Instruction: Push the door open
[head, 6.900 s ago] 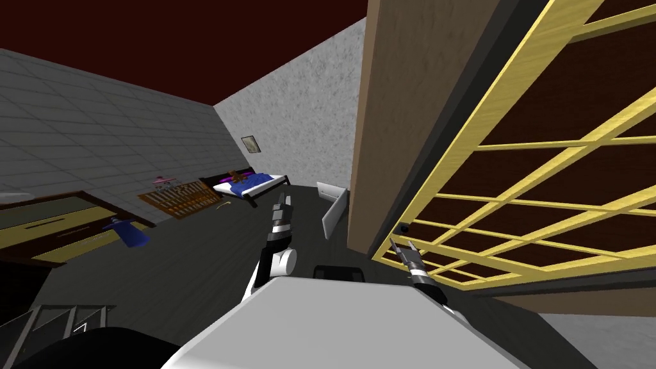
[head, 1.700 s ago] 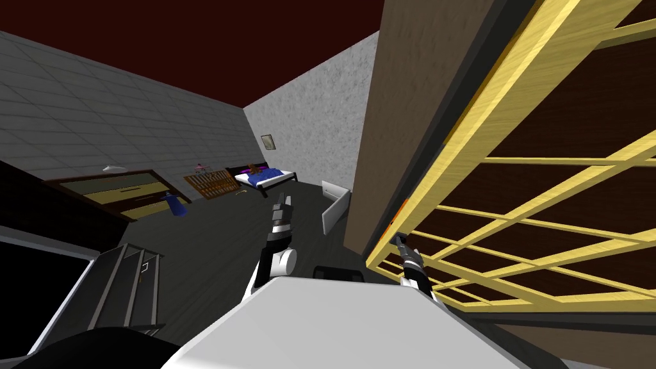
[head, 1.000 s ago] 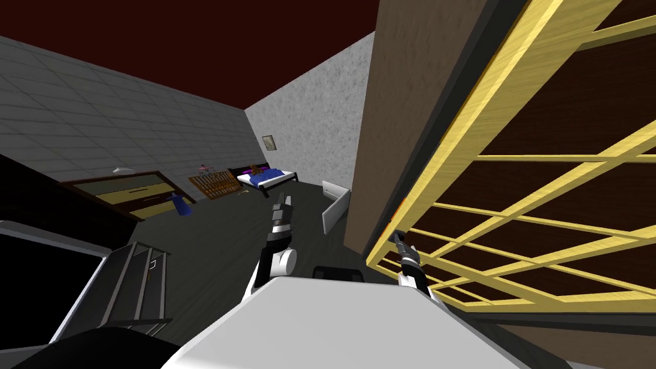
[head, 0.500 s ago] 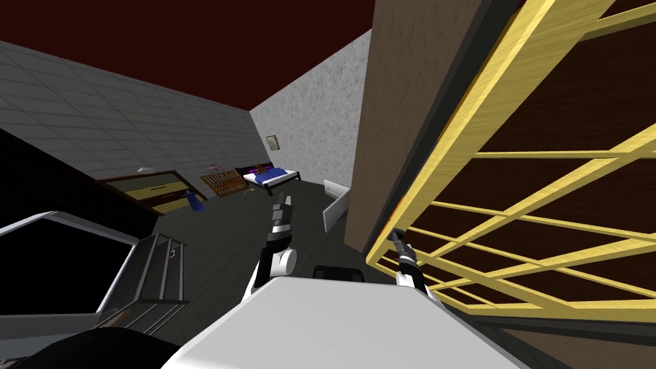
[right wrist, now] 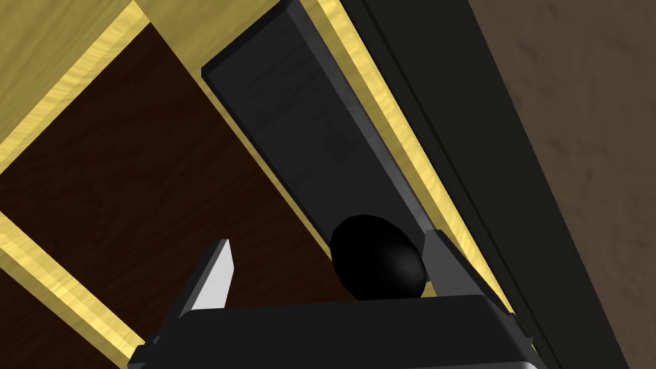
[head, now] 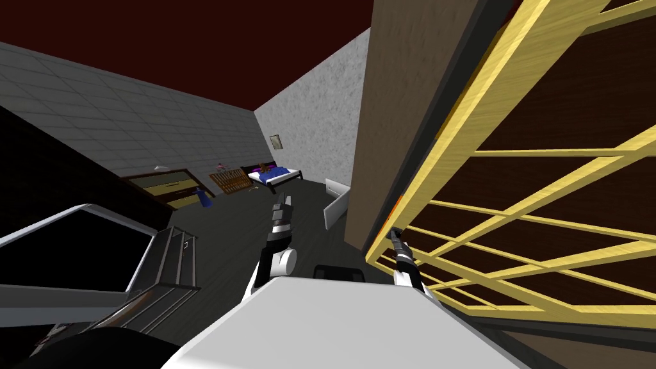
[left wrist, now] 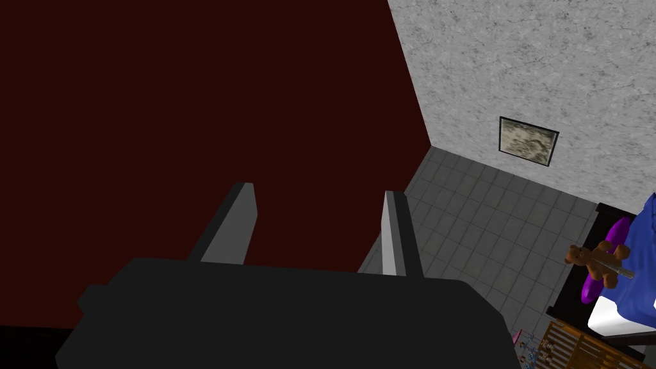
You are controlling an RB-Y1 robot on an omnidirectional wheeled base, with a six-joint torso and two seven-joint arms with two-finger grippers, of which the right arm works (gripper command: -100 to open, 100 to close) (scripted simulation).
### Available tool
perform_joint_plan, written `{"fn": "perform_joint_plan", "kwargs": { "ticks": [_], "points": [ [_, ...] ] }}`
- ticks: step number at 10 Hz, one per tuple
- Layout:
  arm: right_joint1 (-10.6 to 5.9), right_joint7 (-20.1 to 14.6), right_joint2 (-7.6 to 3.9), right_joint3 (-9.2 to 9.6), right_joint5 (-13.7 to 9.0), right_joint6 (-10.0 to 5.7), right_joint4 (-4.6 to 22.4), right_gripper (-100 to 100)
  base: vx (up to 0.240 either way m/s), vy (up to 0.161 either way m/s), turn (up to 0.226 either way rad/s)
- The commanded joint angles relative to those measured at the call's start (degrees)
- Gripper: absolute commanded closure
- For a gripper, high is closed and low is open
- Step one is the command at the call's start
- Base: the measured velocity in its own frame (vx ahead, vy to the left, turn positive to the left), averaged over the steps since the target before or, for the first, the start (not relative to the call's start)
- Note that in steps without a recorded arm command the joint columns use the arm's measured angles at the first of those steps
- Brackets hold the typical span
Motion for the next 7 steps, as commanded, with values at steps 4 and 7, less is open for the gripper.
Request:
{"fn": "perform_joint_plan", "kwargs": {
  "ticks": [4,7],
  "points": [
    [1.00,-6.2,-1.24,0.91,-2.4,-1.07,0.8,100,-0.046,-0.039,0.058],
    [1.09,-9.9,-1.22,2.27,-3.6,-1.47,0.5,100,-0.067,-0.029,0.057]
  ]
}}
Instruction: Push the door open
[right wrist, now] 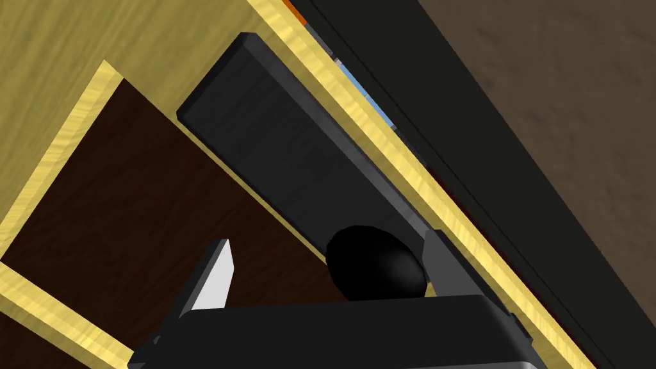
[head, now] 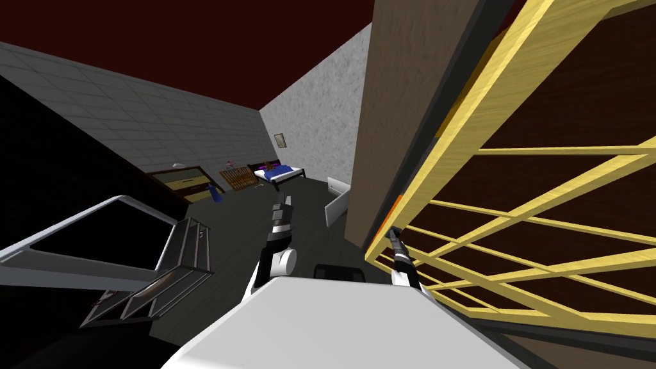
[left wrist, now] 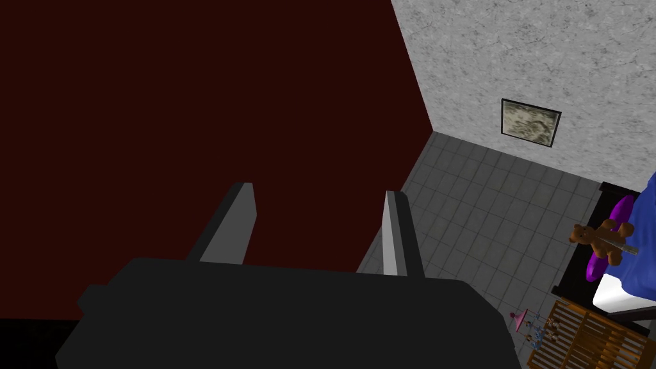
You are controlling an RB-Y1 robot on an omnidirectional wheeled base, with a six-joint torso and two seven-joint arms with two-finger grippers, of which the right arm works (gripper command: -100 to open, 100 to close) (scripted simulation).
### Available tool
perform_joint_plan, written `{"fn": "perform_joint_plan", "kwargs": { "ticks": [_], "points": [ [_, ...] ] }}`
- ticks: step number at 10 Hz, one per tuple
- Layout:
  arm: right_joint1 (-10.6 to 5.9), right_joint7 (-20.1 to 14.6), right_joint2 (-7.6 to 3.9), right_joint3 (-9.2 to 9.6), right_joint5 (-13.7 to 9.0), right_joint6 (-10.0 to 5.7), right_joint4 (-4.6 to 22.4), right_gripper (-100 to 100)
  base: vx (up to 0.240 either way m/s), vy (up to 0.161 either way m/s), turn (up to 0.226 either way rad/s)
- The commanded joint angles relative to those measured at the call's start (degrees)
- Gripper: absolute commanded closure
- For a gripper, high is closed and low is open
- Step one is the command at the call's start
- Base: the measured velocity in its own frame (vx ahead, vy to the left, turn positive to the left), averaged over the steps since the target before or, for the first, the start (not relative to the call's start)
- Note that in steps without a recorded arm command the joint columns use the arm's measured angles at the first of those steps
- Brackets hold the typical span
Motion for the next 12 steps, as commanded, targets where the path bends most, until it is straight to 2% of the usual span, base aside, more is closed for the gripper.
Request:
{"fn": "perform_joint_plan", "kwargs": {
  "ticks": [1,7,12],
  "points": [
    [0.42,-1.9,-1.52,-0.97,-1.0,-0.36,1.0,100,-0.075,-0.034,0.062],
    [0.64,-10.3,-1.43,2.15,-3.9,-1.28,0.4,100,-0.052,-0.042,0.064],
    [0.64,-10.7,-1.43,2.15,-3.9,-1.28,0.4,100,-0.016,-0.013,0.003]
  ]
}}
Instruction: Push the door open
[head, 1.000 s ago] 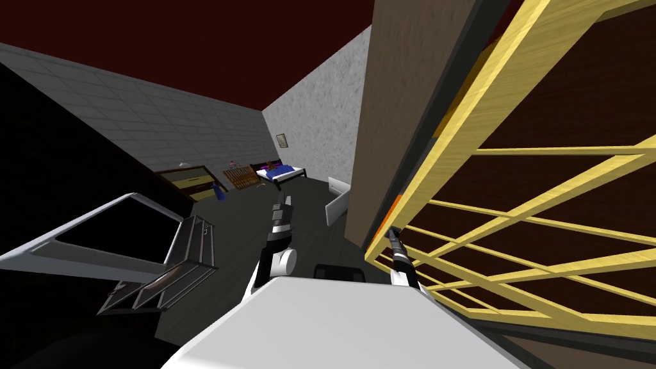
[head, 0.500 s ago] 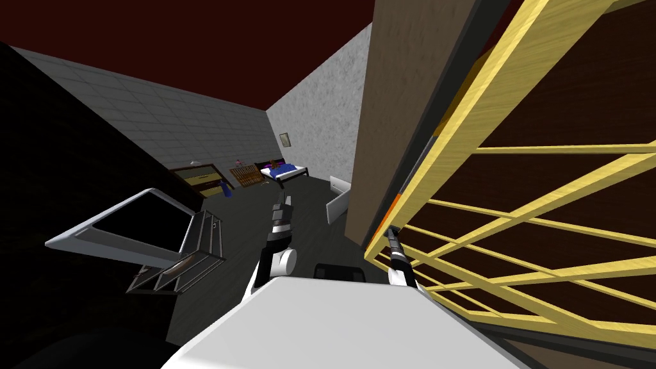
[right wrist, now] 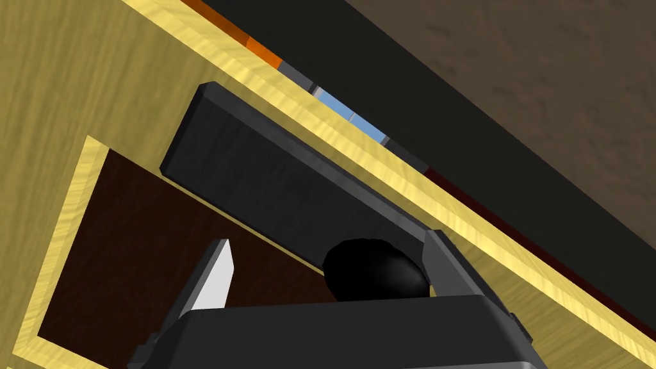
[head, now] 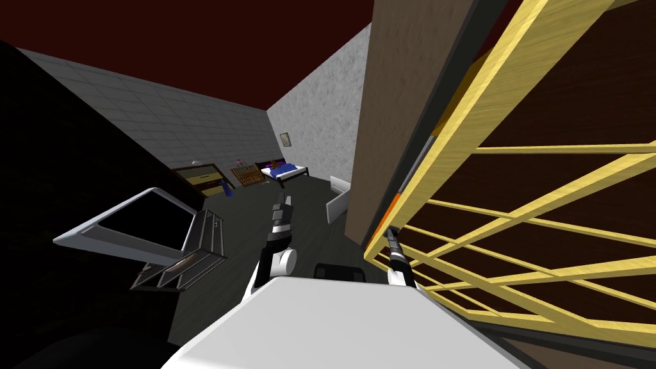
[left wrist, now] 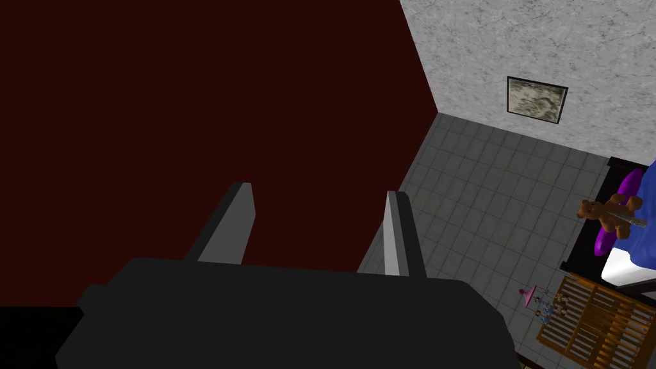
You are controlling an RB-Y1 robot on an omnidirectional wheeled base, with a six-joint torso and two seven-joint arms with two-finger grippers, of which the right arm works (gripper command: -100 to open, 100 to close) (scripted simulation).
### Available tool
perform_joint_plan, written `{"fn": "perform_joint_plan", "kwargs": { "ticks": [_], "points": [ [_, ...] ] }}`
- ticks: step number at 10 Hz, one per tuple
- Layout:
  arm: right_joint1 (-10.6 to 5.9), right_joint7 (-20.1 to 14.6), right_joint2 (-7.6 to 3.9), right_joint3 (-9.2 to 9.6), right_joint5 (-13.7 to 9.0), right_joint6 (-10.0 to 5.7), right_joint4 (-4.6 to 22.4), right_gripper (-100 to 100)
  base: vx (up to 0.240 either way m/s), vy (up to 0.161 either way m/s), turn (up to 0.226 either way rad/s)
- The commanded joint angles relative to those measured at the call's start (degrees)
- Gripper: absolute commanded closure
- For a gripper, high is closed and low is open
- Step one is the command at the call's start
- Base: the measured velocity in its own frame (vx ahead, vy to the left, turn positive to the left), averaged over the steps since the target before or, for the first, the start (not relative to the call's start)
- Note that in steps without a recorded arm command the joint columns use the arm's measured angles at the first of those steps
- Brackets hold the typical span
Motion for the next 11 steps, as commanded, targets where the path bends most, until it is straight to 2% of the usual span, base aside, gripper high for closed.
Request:
{"fn": "perform_joint_plan", "kwargs": {
  "ticks": [1,4,5,10,11],
  "points": [
    [0.44,-0.6,-2.12,-1.78,-0.9,-0.12,0.5,100,-0.010,0.011,0.003],
    [0.44,-0.6,-2.12,-1.78,-0.9,-0.12,0.5,100,0.004,-0.002,0.005],
    [-0.03,-2.2,-0.11,0.06,0.0,0.23,-0.2,100,-0.063,0.006,0.124],
    [-0.67,-7.8,-0.24,0.13,-0.1,-0.23,0.5,100,-0.096,-0.011,0.066],
    [-0.67,-7.8,-0.24,0.13,-0.1,-0.23,0.5,100,-0.061,-0.005,0.007]
  ]
}}
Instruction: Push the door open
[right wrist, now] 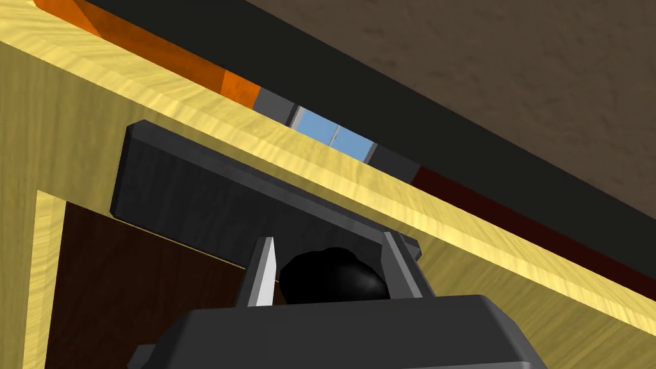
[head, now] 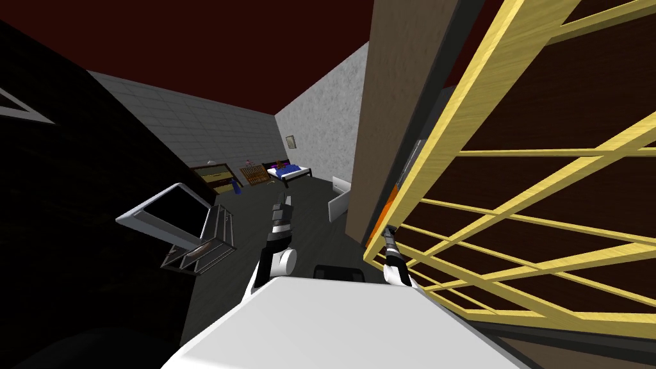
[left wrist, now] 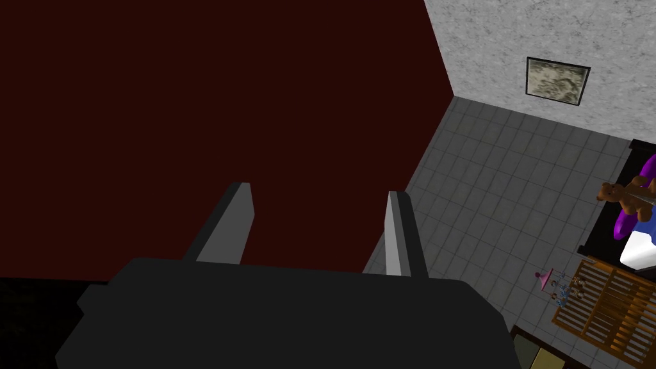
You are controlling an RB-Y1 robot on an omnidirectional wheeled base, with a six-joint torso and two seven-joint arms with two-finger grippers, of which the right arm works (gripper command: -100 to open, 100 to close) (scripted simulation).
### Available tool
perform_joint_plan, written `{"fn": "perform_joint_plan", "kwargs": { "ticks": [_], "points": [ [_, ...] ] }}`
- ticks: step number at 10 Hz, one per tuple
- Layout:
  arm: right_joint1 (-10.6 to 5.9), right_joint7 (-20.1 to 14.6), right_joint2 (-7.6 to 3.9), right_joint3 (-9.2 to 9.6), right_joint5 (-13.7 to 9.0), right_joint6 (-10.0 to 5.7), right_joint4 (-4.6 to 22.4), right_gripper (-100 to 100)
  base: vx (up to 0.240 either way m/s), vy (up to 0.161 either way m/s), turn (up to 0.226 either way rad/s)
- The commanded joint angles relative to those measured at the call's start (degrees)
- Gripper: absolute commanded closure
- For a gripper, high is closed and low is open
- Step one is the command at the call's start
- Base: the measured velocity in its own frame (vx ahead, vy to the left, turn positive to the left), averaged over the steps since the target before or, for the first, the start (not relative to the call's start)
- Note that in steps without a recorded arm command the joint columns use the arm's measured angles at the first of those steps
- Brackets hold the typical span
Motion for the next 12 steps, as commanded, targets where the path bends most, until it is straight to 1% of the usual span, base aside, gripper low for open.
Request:
{"fn": "perform_joint_plan", "kwargs": {
  "ticks": [1,5,6,7,9,10,12],
  "points": [
    [1.84,-0.6,-0.70,-0.86,-0.4,0.58,-1.2,100,-0.023,-0.013,0.032],
    [1.11,-7.2,-0.80,-0.78,-0.4,0.04,-0.4,100,-0.076,-0.029,0.061],
    [0.88,-8.7,-0.82,-0.75,-0.4,-0.12,-0.1,100,-0.107,-0.039,0.084],
    [0.88,-9.3,-0.82,-0.75,-0.4,-0.12,-0.1,100,-0.064,-0.012,0.041],
    [0.44,-12.8,-0.86,-0.71,-0.5,-0.45,0.3,100,-0.056,-0.028,0.071],
    [0.44,-13.4,-0.86,-0.71,-0.5,-0.45,0.3,100,-0.056,-0.014,0.013],
    [0.44,-13.4,-0.86,-0.71,-0.5,-0.45,0.3,100,-0.016,-0.003,-0.008]
  ]
}}
